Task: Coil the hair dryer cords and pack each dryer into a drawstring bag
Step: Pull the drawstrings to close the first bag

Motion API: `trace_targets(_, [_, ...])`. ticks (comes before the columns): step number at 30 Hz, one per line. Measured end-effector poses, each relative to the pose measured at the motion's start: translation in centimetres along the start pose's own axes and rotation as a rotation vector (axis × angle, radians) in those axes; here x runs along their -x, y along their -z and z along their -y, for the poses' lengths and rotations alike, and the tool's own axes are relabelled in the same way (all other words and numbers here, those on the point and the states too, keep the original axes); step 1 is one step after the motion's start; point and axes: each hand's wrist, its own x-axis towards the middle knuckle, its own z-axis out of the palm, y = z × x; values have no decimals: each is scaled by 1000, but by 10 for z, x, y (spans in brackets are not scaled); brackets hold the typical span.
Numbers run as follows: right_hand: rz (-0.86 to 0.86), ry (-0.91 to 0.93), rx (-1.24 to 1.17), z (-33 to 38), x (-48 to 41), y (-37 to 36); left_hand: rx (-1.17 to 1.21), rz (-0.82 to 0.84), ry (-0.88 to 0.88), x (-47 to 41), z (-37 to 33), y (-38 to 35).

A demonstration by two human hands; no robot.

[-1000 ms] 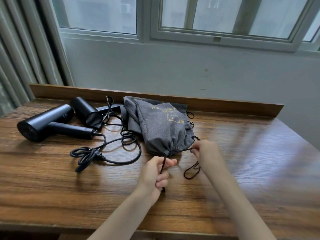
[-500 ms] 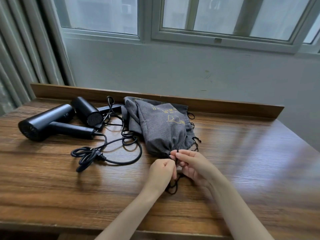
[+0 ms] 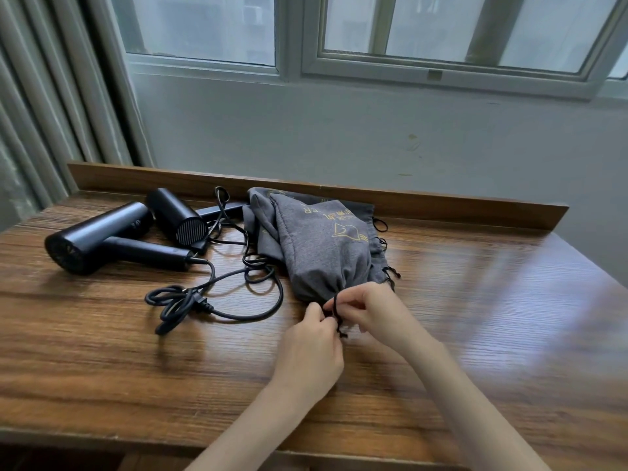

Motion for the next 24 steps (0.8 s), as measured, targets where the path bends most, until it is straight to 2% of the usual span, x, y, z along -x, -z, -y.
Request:
trace_targets(2, [3, 14, 158, 2, -1, 2, 21, -57, -32, 0, 2, 6])
trace_targets(8, [102, 57, 39, 5, 1, 8, -9, -85, -267, -6, 11, 21])
trace_targets(12, [-5, 35, 20, 1, 3, 3, -24, -71, -318, -9, 15, 19])
trace_targets(14, [-42, 2, -112, 1, 5, 2, 65, -82, -263, -8, 18, 16])
trace_targets(18, [-48, -160, -558, 2, 9, 3, 269, -134, -111, -10, 25, 13])
trace_targets(21, [-106, -260, -785, 1, 10, -1, 245, -132, -136, -14, 25, 14])
trace_targets(24, [-177, -243, -885, -2, 10, -3, 231, -92, -175, -16, 24, 17])
